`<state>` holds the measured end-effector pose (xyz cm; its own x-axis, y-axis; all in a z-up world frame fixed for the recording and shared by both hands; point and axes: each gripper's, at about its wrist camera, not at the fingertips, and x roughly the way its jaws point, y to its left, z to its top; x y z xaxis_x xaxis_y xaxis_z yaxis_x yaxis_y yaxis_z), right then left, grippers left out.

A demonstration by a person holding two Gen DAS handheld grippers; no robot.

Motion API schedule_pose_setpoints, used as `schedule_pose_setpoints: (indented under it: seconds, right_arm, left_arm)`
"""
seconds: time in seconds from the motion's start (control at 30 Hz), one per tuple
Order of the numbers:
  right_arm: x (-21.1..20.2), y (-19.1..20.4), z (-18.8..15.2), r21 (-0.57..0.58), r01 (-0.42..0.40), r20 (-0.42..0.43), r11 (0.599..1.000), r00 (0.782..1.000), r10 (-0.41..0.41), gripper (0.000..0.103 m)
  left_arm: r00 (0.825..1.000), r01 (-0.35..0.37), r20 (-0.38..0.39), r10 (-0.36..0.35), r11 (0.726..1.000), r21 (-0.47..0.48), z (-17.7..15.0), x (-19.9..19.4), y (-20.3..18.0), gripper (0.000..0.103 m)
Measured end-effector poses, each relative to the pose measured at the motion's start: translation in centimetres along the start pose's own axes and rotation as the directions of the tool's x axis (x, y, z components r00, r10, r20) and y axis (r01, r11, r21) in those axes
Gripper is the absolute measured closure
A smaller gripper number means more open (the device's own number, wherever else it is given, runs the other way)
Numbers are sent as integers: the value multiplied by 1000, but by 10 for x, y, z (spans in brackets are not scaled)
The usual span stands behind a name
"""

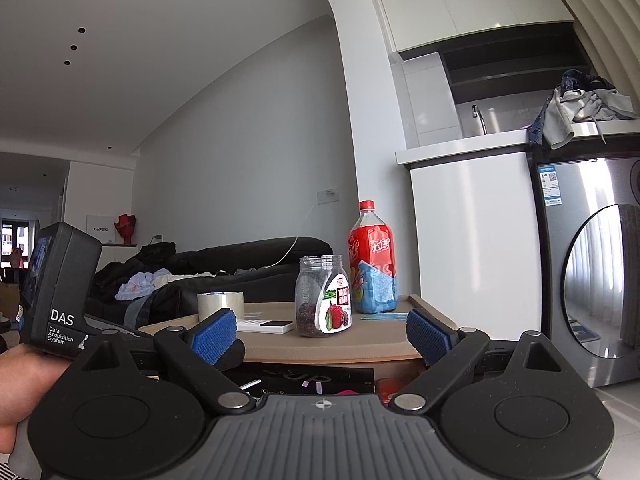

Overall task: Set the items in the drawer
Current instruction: 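Lower the held car key with the left gripper into the open drawer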

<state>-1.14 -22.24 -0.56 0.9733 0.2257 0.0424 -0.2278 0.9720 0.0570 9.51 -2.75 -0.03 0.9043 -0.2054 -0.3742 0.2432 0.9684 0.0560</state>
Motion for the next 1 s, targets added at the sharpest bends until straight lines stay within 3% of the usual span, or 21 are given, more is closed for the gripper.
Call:
schedule_pose_setpoints:
  seconds: [0.23, 1.0]
  right_arm:
    - [-4, 1, 0, -13, 6, 1, 1000, 1000, -6, 8]
    - [-16, -10, 4, -18, 52, 10, 998, 999, -52, 8]
  left_arm:
    - [998, 56, -36, -57, 998, -34, 1, 7, -7, 90]
    - [996, 34, -77, -36, 999, -30, -8, 11, -29, 90]
